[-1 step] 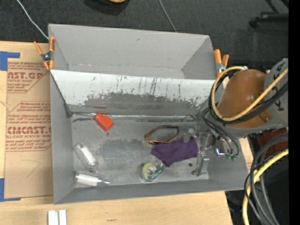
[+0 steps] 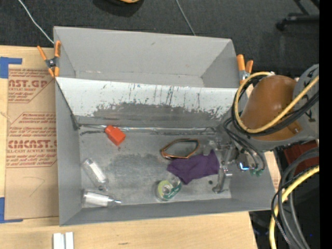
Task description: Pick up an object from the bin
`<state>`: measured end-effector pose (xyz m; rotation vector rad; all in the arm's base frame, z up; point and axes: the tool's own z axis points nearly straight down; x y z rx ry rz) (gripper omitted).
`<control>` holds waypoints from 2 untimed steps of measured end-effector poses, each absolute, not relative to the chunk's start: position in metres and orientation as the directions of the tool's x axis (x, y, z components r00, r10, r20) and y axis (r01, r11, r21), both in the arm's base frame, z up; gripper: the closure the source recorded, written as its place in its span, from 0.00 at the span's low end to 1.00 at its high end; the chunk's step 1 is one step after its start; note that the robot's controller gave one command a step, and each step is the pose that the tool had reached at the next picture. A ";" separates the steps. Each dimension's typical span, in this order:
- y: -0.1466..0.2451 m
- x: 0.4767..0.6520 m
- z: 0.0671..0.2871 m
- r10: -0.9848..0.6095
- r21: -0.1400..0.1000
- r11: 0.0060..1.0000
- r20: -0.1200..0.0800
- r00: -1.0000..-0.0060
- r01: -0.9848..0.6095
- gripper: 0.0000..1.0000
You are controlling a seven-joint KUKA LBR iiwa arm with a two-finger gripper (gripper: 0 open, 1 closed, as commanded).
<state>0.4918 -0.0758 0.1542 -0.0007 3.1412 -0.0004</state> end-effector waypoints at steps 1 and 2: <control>-0.075 0.528 0.081 -0.444 0.000 0.896 0.000 -0.896 -0.444 0.00; -0.066 0.526 0.070 -0.064 0.000 0.998 -0.002 -0.998 -0.064 1.00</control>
Offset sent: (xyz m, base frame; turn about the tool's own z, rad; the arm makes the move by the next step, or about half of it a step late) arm 0.0341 0.0086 -0.0842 -0.0630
